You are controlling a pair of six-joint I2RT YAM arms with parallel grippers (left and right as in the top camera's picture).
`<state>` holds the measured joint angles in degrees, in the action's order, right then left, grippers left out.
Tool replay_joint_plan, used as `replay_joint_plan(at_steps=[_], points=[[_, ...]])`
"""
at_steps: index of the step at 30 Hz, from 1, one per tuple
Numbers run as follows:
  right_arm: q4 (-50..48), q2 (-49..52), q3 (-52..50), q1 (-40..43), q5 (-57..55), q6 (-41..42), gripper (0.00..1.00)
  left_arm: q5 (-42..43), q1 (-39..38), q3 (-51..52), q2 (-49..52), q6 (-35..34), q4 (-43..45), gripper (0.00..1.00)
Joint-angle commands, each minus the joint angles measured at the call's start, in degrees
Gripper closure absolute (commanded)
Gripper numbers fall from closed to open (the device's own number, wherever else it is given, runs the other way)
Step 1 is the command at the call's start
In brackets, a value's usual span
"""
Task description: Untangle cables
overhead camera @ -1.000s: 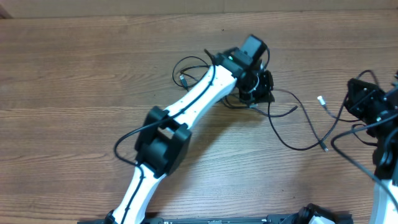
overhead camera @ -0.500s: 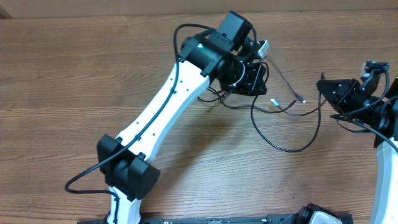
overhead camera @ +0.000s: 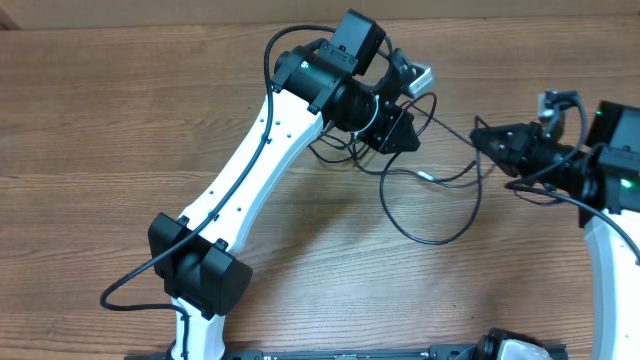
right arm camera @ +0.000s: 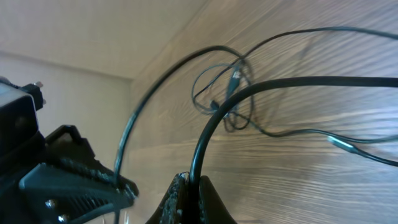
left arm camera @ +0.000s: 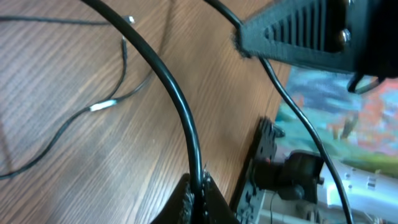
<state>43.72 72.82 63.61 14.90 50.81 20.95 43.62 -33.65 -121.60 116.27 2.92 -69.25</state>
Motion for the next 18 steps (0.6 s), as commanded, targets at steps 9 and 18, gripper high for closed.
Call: replay_joint_plan(at_steps=[9, 18], points=[[-7.7, 3.8, 0.8, -7.5, 0.7, 9.7, 0.95, 2.5, 0.3, -1.0, 0.2, 17.8, -7.0, 0.96], [-8.9, 6.3, 0.8, -10.2, -0.1, 12.8, 0.79, 2.8, 0.3, -1.0, 0.2, 19.4, -6.4, 0.96]])
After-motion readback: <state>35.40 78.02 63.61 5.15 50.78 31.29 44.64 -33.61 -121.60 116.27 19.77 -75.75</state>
